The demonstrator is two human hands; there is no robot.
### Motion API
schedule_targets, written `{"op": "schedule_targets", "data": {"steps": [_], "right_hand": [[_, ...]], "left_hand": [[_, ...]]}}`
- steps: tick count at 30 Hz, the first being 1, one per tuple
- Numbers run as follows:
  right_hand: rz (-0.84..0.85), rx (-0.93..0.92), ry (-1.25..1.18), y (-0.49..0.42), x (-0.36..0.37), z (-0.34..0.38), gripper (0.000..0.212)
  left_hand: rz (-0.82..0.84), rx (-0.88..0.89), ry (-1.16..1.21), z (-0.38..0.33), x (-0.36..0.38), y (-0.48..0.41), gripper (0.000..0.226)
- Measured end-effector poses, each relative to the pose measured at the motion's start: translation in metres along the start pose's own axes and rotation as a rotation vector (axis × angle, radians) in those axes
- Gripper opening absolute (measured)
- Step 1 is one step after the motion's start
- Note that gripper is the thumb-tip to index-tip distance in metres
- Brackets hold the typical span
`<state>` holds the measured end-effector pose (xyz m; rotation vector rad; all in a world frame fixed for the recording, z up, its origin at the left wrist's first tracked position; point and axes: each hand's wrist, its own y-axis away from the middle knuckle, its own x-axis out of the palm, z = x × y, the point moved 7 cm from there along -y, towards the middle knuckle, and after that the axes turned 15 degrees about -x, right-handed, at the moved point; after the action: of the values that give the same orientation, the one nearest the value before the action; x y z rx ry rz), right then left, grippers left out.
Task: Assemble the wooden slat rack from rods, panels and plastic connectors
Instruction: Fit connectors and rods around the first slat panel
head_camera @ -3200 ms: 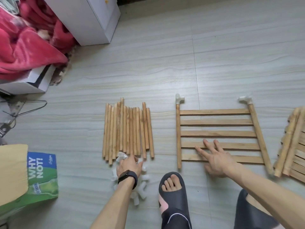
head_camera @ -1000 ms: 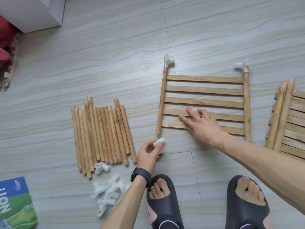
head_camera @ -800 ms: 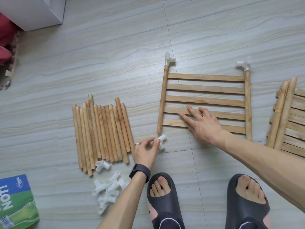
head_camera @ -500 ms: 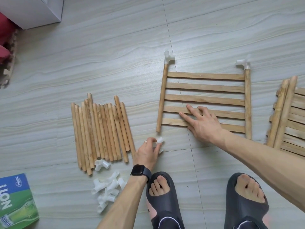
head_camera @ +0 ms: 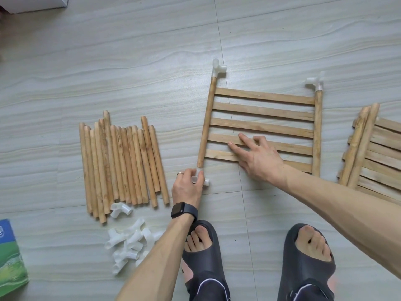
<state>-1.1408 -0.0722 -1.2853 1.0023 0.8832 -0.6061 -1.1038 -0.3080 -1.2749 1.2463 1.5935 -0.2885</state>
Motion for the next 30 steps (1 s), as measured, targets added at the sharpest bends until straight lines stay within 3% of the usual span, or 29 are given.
{"op": "schedule_targets", "data": {"steps": [5,11,17,21,24,27,30], "right_hand": [[0.038,-0.065,0.047,-0.005,-0.002,0.005,0.052],[0.056,-0.058,0.076,-0.002,-0.003,0.009,0.055],[0.067,-0.053,0.073,0.001,-0.003,0.01,0.055],[0.055,-0.055,0.065,0.001,-0.002,0.008,0.053],[0.038,-0.047,0.067,0.001,-0.001,0.005,0.053],[0.029,-0.042,0.069,0.001,0.0,0.003,0.054],[0.028,-0.041,0.055,0.001,0.001,0.004,0.051]], "left_hand": [[-0.029,0.004,0.068,-0.002,0.0,0.003,0.023],[-0.082,0.057,0.15,-0.016,-0.012,0.003,0.013],[0.0,0.134,-0.124,-0.023,-0.007,-0.015,0.024],[-0.04,0.059,0.007,0.001,-0.011,-0.001,0.026],[-0.005,0.053,-0.031,0.024,-0.01,0.013,0.046],[0.082,0.061,-0.238,0.032,0.001,0.029,0.063],[0.11,0.028,-0.318,0.025,0.008,0.033,0.048]]}}
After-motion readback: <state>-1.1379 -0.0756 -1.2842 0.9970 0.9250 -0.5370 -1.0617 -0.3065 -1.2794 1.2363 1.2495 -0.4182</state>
